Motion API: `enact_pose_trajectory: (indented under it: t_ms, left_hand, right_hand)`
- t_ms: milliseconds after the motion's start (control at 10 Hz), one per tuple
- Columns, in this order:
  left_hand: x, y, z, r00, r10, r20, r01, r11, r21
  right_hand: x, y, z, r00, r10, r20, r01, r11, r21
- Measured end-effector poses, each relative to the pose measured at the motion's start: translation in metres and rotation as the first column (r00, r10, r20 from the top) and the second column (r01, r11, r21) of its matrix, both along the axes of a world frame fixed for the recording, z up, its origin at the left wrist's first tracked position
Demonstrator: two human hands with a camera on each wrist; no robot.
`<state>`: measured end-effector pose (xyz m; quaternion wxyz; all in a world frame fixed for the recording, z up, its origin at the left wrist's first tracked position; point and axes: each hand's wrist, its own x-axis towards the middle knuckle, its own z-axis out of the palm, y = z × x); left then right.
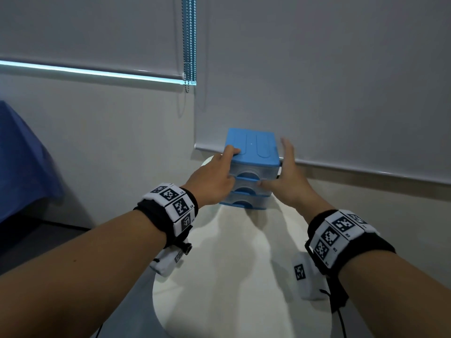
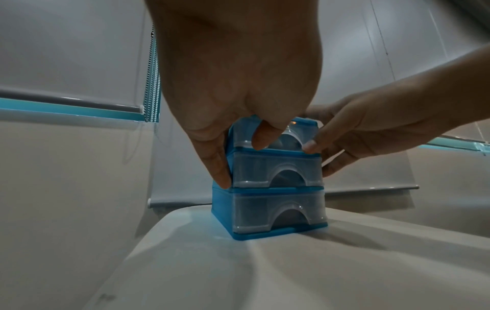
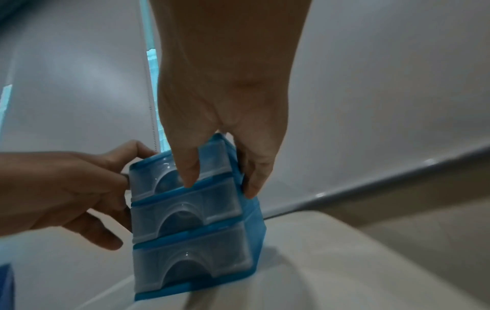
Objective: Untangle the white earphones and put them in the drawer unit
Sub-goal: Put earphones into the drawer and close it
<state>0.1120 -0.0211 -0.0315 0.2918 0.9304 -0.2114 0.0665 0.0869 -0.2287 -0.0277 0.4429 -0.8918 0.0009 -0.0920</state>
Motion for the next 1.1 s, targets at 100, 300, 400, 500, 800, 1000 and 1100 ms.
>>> enact_pose_trajectory:
  t_ms: [100,300,400,500,800,1000,1100]
  left_hand:
    - [-0.001,0.0,0.002,1.0,-0.002,-0.003,0.002,1.0,-0.009]
    - [-0.011,0.001,0.006,0.999,-0.003,-0.033,0.003,1.0,-0.002]
    - [-0.012,-0.001,0.01,0.999,0.005,-0.036,-0.004,1.0,0.015]
    - [-0.011,-0.001,0.013,0.999,0.004,-0.032,-0.003,0.999,0.044]
    - [-0.008,-0.001,0.012,1.0,0.019,-0.013,-0.018,0.998,0.06]
    - [-0.003,0.008,0.007,0.999,0.0,-0.046,0.004,0.996,0.09]
    - [0.018,0.011,0.009,0.999,0.011,-0.044,-0.007,0.996,0.089]
  right_hand:
    - [-0.005,0.004,0.008,0.999,-0.005,0.042,0.013,0.979,-0.205]
    - [-0.012,0.006,0.011,0.999,0.001,0.045,0.014,0.947,-0.321]
    - [-0.012,0.003,0.01,0.999,-0.002,0.045,0.017,0.94,-0.339]
    - [-0.011,0.0,0.011,0.999,0.011,0.046,0.006,0.931,-0.366]
    - [-0.005,-0.005,0.008,0.997,0.058,0.053,-0.032,0.917,-0.398]
    - [-0.014,-0.016,0.012,0.993,0.089,-0.077,-0.115,0.885,-0.451]
    - [-0.018,0.001,0.038,1.0,-0.021,-0.021,0.011,0.919,-0.394]
